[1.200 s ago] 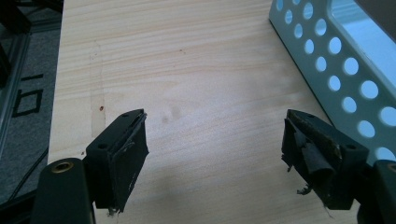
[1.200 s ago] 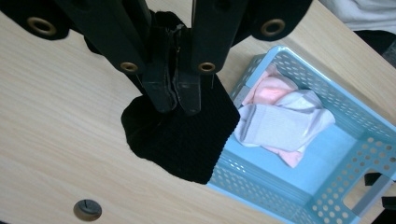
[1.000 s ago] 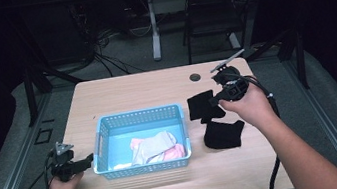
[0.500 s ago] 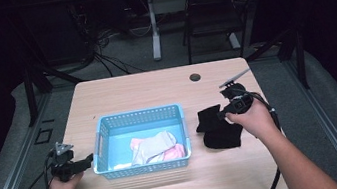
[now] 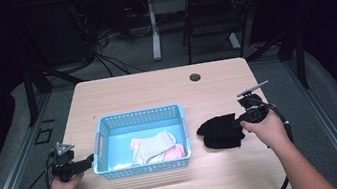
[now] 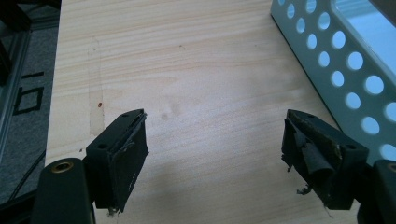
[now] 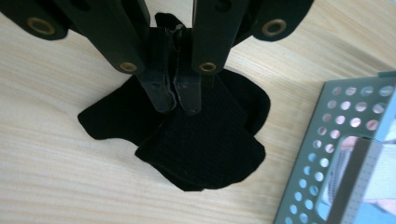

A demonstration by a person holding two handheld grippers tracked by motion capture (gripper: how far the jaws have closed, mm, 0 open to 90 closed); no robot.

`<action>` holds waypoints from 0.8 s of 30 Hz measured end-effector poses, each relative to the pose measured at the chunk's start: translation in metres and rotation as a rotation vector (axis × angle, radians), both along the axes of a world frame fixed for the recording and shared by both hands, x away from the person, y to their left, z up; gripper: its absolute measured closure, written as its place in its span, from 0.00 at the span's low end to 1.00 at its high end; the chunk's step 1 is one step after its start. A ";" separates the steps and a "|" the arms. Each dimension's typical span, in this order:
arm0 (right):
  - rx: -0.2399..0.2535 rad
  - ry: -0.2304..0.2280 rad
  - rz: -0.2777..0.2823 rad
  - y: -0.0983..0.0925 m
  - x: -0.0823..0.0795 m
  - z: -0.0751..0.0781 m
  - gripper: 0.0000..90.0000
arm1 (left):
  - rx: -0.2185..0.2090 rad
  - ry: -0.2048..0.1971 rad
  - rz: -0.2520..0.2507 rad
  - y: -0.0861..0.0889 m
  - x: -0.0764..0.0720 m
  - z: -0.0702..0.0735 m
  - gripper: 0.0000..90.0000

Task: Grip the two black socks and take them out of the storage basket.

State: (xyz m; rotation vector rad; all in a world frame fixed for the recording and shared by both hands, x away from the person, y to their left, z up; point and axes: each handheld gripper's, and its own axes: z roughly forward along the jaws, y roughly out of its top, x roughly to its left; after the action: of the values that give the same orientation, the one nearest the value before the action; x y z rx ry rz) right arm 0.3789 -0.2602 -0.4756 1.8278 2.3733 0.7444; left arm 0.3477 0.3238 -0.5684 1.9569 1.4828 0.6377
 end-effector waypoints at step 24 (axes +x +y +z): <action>-0.083 -0.068 0.016 0.010 -0.011 -0.004 0.69 | 0.000 0.001 -0.001 0.000 0.000 0.000 0.25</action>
State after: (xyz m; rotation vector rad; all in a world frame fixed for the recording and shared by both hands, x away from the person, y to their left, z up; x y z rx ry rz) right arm 0.3675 -0.2507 -0.4791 1.7252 2.3425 0.6867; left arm 0.3473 0.3237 -0.5684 1.9581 1.4820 0.6363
